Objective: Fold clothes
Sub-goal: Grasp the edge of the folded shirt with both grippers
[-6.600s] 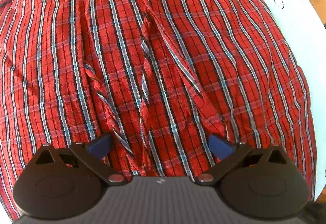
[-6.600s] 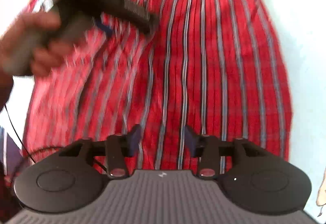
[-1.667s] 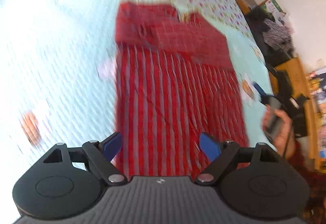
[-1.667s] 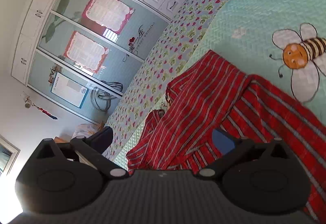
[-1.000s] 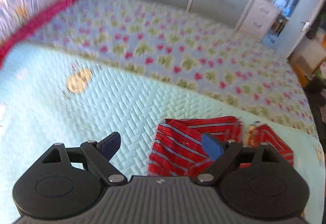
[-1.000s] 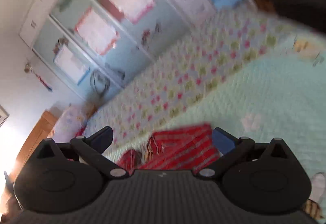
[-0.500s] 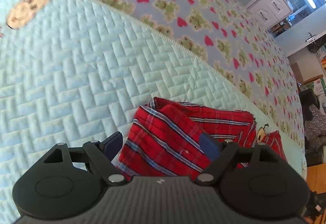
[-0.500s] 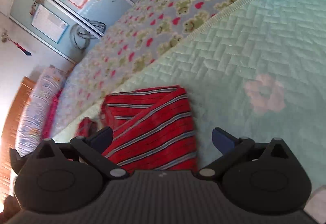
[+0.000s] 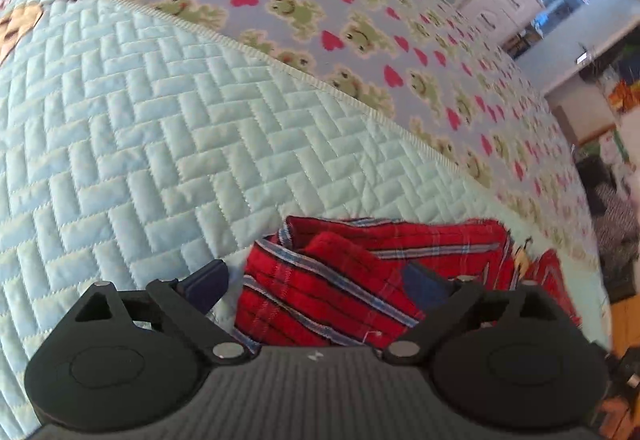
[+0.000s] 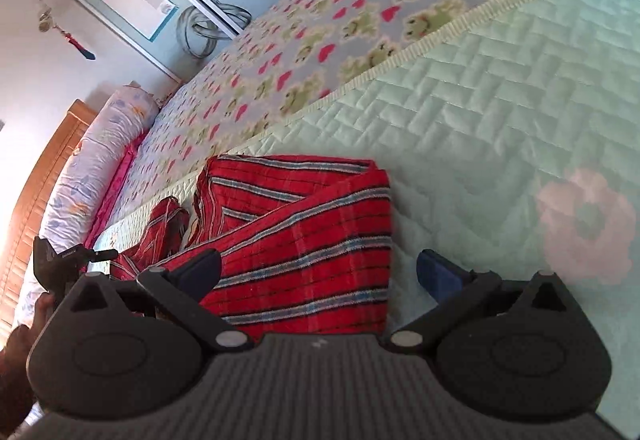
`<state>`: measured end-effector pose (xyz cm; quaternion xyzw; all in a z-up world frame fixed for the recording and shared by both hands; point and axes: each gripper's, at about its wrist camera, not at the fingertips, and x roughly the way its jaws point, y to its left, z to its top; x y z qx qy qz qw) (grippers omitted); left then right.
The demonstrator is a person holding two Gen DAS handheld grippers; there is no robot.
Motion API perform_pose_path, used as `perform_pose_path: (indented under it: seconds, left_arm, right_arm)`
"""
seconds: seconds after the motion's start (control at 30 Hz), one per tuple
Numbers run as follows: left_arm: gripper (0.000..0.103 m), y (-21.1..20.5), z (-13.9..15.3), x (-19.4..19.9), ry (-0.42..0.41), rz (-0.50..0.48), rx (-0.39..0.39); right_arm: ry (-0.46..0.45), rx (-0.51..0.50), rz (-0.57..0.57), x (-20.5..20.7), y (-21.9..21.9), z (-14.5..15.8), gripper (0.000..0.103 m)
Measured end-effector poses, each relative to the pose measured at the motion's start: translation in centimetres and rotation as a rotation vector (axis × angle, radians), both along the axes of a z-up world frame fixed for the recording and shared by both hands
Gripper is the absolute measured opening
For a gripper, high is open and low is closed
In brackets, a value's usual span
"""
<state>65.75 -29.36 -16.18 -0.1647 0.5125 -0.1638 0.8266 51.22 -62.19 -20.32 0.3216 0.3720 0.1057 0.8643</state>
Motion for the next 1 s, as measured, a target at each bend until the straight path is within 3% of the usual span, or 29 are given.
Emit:
perform_pose_path:
  seconds: [0.17, 0.4, 0.53, 0.57, 0.63, 0.67, 0.7, 0.83, 0.97, 1.0]
  left_arm:
    - [0.095, -0.7, 0.2, -0.6, -0.039, -0.033, 0.043]
    - [0.093, -0.5, -0.1, 0.1, -0.026, 0.009, -0.053]
    - [0.094, -1.7, -0.1, -0.1, -0.056, -0.059, 0.009]
    - [0.092, -1.7, -0.1, -0.2, -0.062, -0.062, 0.013]
    - [0.076, -1.6, 0.0, -0.3, -0.074, -0.059, 0.03]
    - [0.059, -1.6, 0.0, -0.4, -0.079, -0.058, 0.039]
    - [0.049, -1.5, 0.0, -0.3, -0.077, -0.057, 0.049]
    - [0.038, -1.1, 0.2, -0.1, -0.066, -0.045, 0.058]
    - [0.033, -1.5, 0.4, -0.3, -0.071, -0.042, 0.094]
    - [0.033, -1.7, 0.5, -0.4, -0.079, -0.046, 0.108]
  right_arm:
    - [0.003, 0.002, 0.033, 0.4, 0.0, 0.1, 0.103]
    - [-0.001, 0.031, 0.091, 1.8, -0.2, 0.0, 0.103]
    - [-0.001, -0.008, 0.172, 3.2, 0.8, 0.0, 0.103]
    - [0.006, -0.005, 0.177, 3.4, 0.8, 0.1, 0.103]
    - [0.02, -0.005, 0.177, 3.6, 0.7, 0.2, 0.1]
    - [0.026, -0.011, 0.169, 3.5, 0.5, 0.2, 0.094]
    - [0.032, -0.017, 0.161, 3.4, 0.4, 0.3, 0.086]
    - [0.045, -0.045, 0.124, 2.9, -0.3, 0.2, 0.06]
    - [0.06, -0.089, 0.122, 2.6, -0.4, 0.1, 0.017]
    - [0.059, -0.102, 0.13, 2.6, -0.1, 0.1, 0.015]
